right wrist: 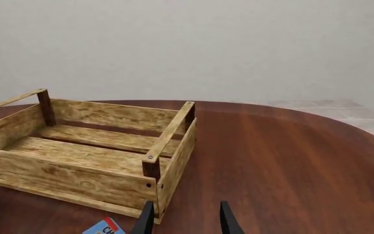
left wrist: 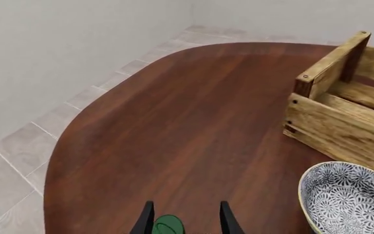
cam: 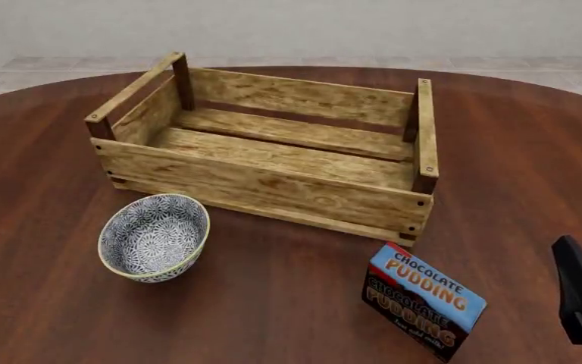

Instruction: Pick up the salad dressing and put it in the tray.

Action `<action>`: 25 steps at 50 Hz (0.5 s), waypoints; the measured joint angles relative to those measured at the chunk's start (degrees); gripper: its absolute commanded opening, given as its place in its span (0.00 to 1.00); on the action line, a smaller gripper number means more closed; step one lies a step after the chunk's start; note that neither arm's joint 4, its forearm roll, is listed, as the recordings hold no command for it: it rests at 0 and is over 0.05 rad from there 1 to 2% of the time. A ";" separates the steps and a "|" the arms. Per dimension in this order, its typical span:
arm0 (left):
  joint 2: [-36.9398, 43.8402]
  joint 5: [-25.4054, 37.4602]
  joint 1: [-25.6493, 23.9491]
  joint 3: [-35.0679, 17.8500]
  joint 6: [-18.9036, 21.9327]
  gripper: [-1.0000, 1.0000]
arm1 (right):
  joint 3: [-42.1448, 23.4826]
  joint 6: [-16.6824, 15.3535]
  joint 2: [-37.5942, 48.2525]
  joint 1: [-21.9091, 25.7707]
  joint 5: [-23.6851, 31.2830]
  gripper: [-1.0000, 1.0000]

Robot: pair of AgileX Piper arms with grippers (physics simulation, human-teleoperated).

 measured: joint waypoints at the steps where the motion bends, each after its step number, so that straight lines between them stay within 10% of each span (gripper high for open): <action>1: 0.00 -0.11 0.14 0.12 0.02 1.00 | 0.00 -0.01 0.00 0.00 -0.01 1.00; 25: 1.84 -4.43 2.82 3.33 0.49 1.00 | 0.07 -0.06 0.00 -0.17 0.05 1.00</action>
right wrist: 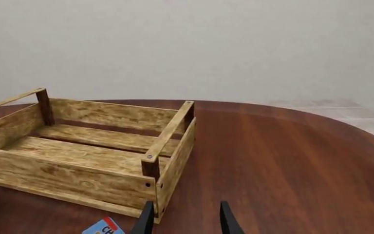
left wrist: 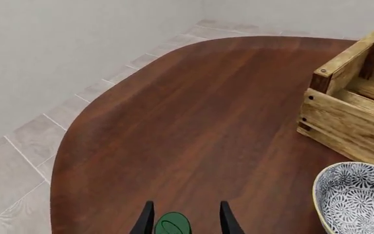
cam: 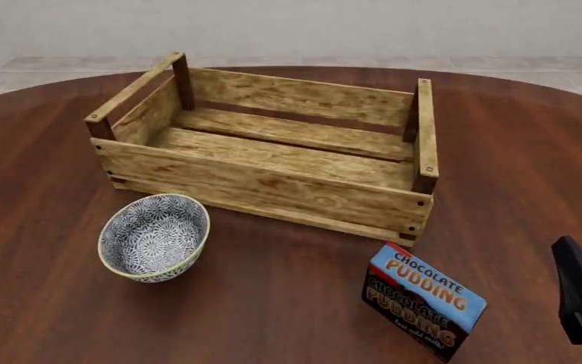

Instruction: Pick up the salad dressing and put it in the tray.

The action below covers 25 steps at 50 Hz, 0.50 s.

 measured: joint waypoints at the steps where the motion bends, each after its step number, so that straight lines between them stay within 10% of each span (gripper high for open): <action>1: 0.25 -0.36 0.06 0.21 0.01 1.00 | 0.00 0.00 0.00 -0.02 0.01 1.00; 25: 9.85 -11.30 2.04 4.09 1.02 1.00 | -0.05 0.04 0.00 -0.34 0.34 1.00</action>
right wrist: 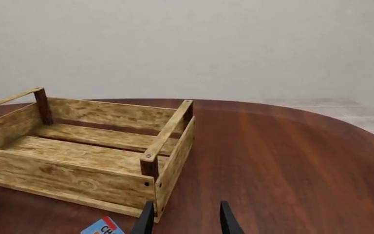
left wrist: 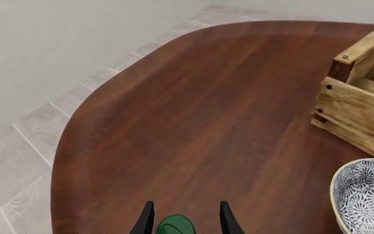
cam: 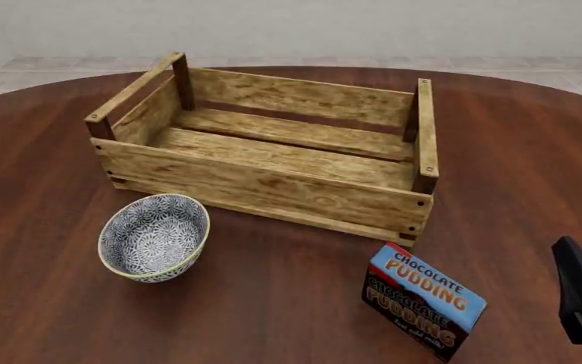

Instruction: Pick up the salad dressing and put it in the tray.

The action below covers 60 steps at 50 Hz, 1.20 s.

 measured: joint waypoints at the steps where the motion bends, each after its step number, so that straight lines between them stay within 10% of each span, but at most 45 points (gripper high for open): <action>1: 0.31 -0.30 0.08 0.05 0.05 1.00 | -0.01 0.00 0.00 -0.01 0.01 1.00; 60: 7.68 -6.49 3.91 0.51 3.54 1.00 | 0.11 0.11 0.00 -0.36 -0.06 1.00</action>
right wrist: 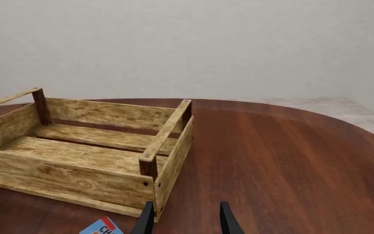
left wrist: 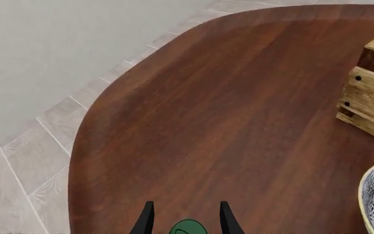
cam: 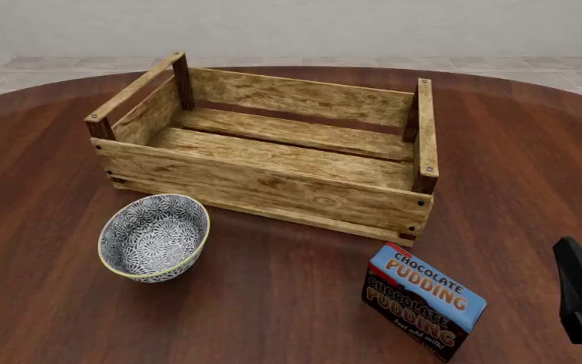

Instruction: Pick up the salad dressing and put it in the tray.

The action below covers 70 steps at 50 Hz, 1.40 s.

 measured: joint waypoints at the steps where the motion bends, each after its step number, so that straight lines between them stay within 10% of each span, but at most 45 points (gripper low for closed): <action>1: 0.11 -0.02 0.02 0.00 0.06 1.00 | 0.00 0.01 0.00 -0.01 0.00 1.00; 70: -0.24 6.67 0.70 0.01 3.55 1.00 | -0.03 0.34 0.00 -0.17 -0.21 1.00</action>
